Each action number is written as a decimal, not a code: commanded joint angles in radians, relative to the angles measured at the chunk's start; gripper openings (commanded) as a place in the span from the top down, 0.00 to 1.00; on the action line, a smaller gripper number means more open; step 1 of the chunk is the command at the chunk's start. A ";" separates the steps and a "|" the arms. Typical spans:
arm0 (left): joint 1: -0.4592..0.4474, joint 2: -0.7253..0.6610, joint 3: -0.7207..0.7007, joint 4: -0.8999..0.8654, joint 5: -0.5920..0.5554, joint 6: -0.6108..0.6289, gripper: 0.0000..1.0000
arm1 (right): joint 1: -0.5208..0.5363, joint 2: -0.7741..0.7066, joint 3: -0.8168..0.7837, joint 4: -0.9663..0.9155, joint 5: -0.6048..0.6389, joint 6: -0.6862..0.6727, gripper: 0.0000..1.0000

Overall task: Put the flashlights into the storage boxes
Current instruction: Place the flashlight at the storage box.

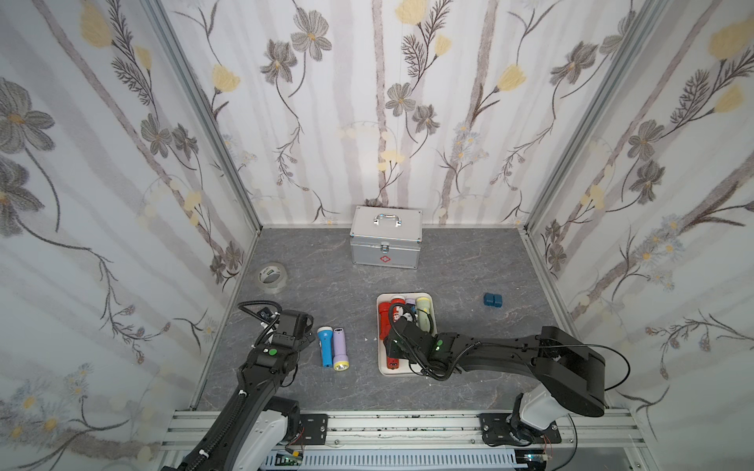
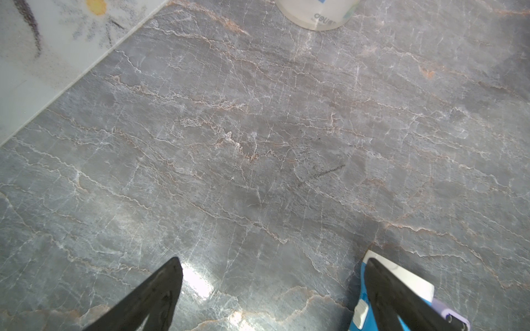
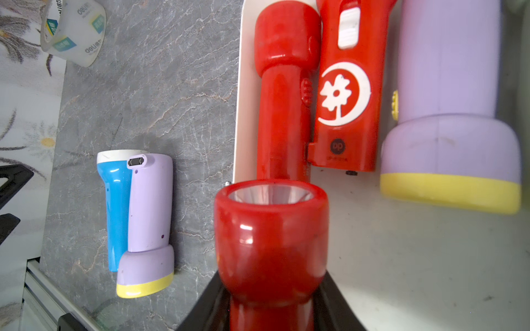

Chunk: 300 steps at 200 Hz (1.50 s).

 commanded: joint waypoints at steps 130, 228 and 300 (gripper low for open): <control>0.000 0.001 0.004 0.014 -0.009 -0.002 0.00 | -0.006 -0.070 -0.027 -0.040 0.119 0.009 0.48; 0.001 -0.003 0.003 0.013 -0.008 -0.002 0.00 | -0.076 -0.005 0.058 -0.058 0.040 -0.069 0.47; 0.000 0.002 0.003 0.018 -0.005 0.002 0.00 | -0.086 -0.051 0.011 -0.073 0.041 -0.057 0.44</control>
